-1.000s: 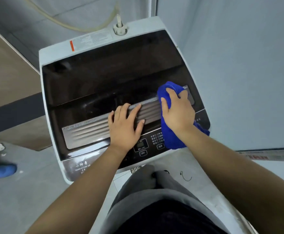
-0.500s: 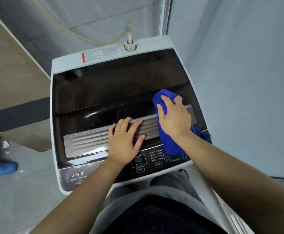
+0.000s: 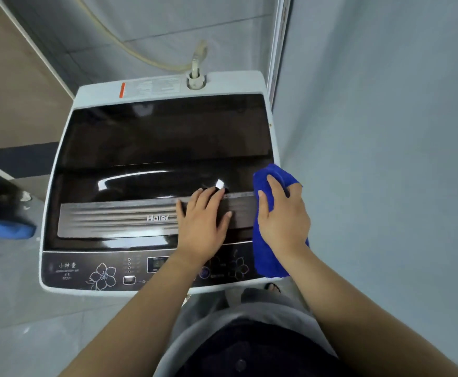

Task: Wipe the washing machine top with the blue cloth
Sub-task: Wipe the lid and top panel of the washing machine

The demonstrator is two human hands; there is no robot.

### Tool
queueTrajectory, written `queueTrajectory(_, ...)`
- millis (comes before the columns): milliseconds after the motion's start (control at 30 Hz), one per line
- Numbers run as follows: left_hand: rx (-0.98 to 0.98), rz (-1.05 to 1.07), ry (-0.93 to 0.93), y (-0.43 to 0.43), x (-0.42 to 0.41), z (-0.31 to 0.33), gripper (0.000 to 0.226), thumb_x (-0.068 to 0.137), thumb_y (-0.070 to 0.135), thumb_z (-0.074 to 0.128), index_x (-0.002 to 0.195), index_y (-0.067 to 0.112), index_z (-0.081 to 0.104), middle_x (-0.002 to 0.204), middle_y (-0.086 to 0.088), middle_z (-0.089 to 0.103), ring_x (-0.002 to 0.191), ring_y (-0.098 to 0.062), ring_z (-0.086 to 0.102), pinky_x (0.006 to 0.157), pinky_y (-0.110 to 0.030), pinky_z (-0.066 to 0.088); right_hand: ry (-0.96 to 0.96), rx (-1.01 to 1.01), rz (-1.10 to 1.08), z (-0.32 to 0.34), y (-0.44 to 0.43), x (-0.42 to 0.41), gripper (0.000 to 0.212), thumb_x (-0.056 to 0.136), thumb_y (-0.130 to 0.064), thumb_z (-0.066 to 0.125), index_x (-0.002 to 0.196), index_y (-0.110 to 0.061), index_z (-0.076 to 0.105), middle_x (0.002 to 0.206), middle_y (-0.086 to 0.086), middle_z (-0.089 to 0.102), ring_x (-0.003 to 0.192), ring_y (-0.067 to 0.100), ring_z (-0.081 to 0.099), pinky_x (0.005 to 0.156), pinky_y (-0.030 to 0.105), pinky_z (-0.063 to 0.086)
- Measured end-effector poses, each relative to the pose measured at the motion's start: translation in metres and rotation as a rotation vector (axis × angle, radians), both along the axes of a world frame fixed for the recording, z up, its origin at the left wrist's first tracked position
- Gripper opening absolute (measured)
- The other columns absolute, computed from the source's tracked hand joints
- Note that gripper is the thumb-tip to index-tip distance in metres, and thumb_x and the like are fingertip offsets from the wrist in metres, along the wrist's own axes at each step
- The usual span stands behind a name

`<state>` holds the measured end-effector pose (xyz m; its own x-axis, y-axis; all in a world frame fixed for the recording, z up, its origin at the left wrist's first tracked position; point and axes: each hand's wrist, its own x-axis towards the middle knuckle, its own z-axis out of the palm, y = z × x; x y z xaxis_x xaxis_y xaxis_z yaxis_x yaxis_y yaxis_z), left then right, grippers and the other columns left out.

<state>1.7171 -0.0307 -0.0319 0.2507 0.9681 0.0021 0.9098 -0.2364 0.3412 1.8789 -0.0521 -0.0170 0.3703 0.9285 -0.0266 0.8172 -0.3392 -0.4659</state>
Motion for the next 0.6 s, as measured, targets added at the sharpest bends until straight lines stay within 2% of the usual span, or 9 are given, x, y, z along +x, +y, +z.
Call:
queueTrajectory(167,0.057,0.097,0.008,-0.001,0.023,-0.003,0.047,0.088,0.039,0.056,0.131,0.022,0.050,0.127,-0.005,0.050,0.125,-0.025,0.038,0.106,-0.061,0.021,0.077,0.051,0.092,0.003,0.051,0.027,0.043,0.096,-0.042,0.034,0.136,-0.026,0.039,0.122,0.008,0.043,0.087,0.023,0.056,0.063,0.030,0.047)
queueTrajectory(233,0.080,0.125,0.002,-0.002,0.026,-0.004,0.046,0.087,0.044,0.050,0.128,0.023,0.052,0.122,-0.004,0.052,0.121,-0.024,0.040,0.104,-0.060,0.025,0.109,0.065,0.131,0.004,0.055,0.034,0.043,0.096,-0.042,0.035,0.136,-0.027,0.039,0.122,0.007,0.043,0.088,0.022,0.055,0.065,0.030,0.047)
queueTrajectory(333,0.086,0.141,0.002,-0.005,0.026,-0.006,0.050,0.085,0.050,0.039,0.127,0.025,0.052,0.121,-0.003,0.052,0.121,-0.023,0.042,0.105,-0.059,0.024,0.097,0.078,0.228,-0.001,0.024,0.037,0.044,0.095,-0.042,0.036,0.136,-0.027,0.039,0.118,0.005,0.044,0.087,0.018,0.052,0.061,0.026,0.042)
queueTrajectory(433,0.092,0.153,-0.006,-0.005,0.029,-0.007,0.050,0.086,0.050,0.038,0.128,0.028,0.051,0.122,-0.002,0.051,0.122,-0.022,0.040,0.107,-0.057,0.020,0.059,0.051,0.364,-0.009,-0.011,0.036,0.045,0.093,-0.044,0.035,0.135,-0.027,0.038,0.117,0.005,0.045,0.086,0.015,0.052,0.056,0.022,0.044)
queueTrajectory(600,0.087,0.154,0.014,-0.005,0.031,-0.005,0.048,0.087,0.048,0.037,0.130,0.030,0.050,0.122,-0.003,0.050,0.122,-0.023,0.039,0.106,-0.055,0.020,0.040,0.007,0.388,-0.008,0.004,0.037,0.046,0.093,-0.045,0.034,0.135,-0.027,0.041,0.119,0.007,0.047,0.085,0.018,0.054,0.053,0.023,0.042)
